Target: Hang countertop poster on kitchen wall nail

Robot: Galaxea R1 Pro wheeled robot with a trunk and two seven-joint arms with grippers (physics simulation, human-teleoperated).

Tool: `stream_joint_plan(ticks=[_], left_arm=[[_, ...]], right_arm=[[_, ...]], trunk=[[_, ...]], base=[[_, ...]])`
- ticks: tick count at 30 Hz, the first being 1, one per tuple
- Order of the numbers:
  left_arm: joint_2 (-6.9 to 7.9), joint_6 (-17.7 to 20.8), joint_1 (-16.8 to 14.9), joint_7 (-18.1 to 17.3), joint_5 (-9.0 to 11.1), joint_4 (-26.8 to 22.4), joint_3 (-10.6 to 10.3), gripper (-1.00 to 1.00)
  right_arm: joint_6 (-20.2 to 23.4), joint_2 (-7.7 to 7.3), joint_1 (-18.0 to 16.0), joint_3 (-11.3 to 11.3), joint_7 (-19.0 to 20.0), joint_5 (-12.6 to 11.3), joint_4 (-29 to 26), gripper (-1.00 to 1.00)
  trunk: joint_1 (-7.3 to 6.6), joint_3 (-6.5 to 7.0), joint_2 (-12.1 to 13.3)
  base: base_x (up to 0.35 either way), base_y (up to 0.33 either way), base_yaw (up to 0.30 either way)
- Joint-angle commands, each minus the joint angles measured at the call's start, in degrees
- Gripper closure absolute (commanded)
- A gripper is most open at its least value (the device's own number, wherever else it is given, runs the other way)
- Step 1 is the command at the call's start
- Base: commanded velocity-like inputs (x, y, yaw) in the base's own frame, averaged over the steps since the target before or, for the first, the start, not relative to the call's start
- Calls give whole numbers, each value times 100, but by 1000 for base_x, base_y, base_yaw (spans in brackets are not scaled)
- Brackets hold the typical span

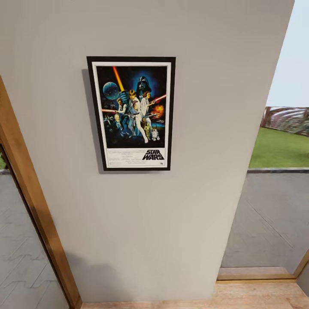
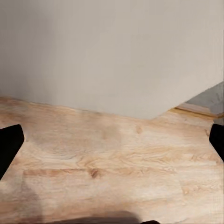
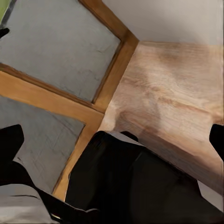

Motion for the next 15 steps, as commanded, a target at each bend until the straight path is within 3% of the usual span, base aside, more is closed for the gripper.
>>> stream_joint_plan(ticks=[1, 2, 3, 5, 6, 7, 8, 10, 11, 12, 15], left_arm=[[3, -27, 18, 130, 43, 4, -50, -100], [7, -27, 45, 393, 43, 6, -53, -100], [9, -27, 94, 866, 43, 5, -55, -100], [8, -27, 119, 1117, 41, 5, -59, -100], [-39, -27, 149, 1956, 37, 7, -80, -100], [-100, -27, 155, 2339, 34, 6, -86, -100], [-139, -27, 157, 2528, 32, 6, -89, -100], [-356, -27, 161, 3327, 21, 2, -96, -100], [-414, -27, 162, 3540, 16, 0, -97, -100], [-510, -27, 163, 3938, 10, -1, -99, -100], [-622, -27, 163, 4467, 5, -5, -100, -100]], right_arm=[[-141, 1, -4, -7, -64, 11, 161, -100], [-352, 3, -4, -5, -230, 27, 440, -100], [-686, 9, -4, 1, -731, 41, 940, -100], [-774, 13, -4, 5, -1070, 44, 1165, -100], [-880, 36, -3, 17, -2038, 47, 1594, -100], [-899, 52, -3, 20, -2456, 45, 1725, -100], [-905, 62, -3, 21, -2674, 42, 1783, -100], [-921, 180, -3, 17, -3735, 30, 1945, -100], [-923, 224, -3, 15, -4043, 25, 1969, -100], [-921, 307, -3, 12, -4659, 17, 2005, -100], [-918, 417, -3, 11, -5513, 6, 2036, -100]], trunk=[[2, -2, -4], [2, -1, -4], [2, -1, -4], [2, -1, -4], [2, -1, -4], [2, -1, -4], [2, -1, -4], [2, -1, -4], [2, -1, -4], [2, -1, -4], [2, -1, -4]], base=[[0, 0, 0], [0, 0, 0], [0, 0, 0], [0, 0, 0], [0, 0, 0], [0, 0, 0], [0, 0, 0], [0, 0, 0], [0, 0, 0], [0, 0, 0], [0, 0, 0]])
